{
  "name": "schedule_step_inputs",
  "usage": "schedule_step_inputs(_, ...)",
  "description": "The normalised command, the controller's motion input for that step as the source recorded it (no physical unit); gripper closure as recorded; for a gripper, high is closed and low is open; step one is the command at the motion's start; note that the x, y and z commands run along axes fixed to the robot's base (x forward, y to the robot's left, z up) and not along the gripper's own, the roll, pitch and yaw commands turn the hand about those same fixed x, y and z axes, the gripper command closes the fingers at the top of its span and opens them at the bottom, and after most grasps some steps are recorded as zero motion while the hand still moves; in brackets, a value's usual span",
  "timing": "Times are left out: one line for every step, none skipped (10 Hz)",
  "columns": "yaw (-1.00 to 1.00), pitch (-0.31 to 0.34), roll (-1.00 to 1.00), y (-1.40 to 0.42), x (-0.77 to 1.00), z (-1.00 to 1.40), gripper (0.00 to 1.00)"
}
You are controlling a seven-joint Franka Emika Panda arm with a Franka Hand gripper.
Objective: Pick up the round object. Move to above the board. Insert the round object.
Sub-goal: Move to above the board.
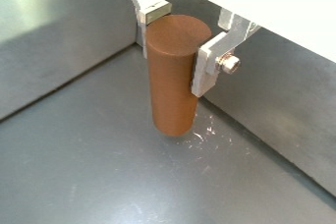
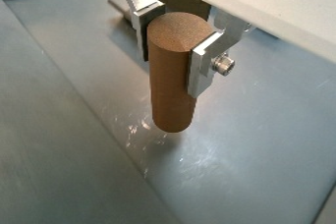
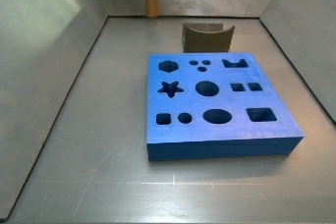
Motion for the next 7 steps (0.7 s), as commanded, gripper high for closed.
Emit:
schedule_step_inputs(0.04, 0.158, 0.16, -0.14, -0.04, 1.0, 1.0)
schedule_step_inputs(0.03, 0.144, 0.16, -0.13, -0.04, 1.0, 1.0)
schedule_step_inputs(0.02, 0.123, 0.15, -0.11, -0.04, 1.0, 1.0)
schedule_step_inputs(0.02, 0.104, 0.14, -0.1, -0.04, 0.99, 1.0)
schedule_step_inputs(0.02, 0.103, 0.14, -0.08, -0.04, 0.85, 1.0)
schedule_step_inputs(0.02, 0.109, 0.14, -0.06, -0.03, 0.71, 1.0)
schedule_step_inputs(0.02, 0.115, 0.12, -0.04, -0.02, 0.52, 1.0)
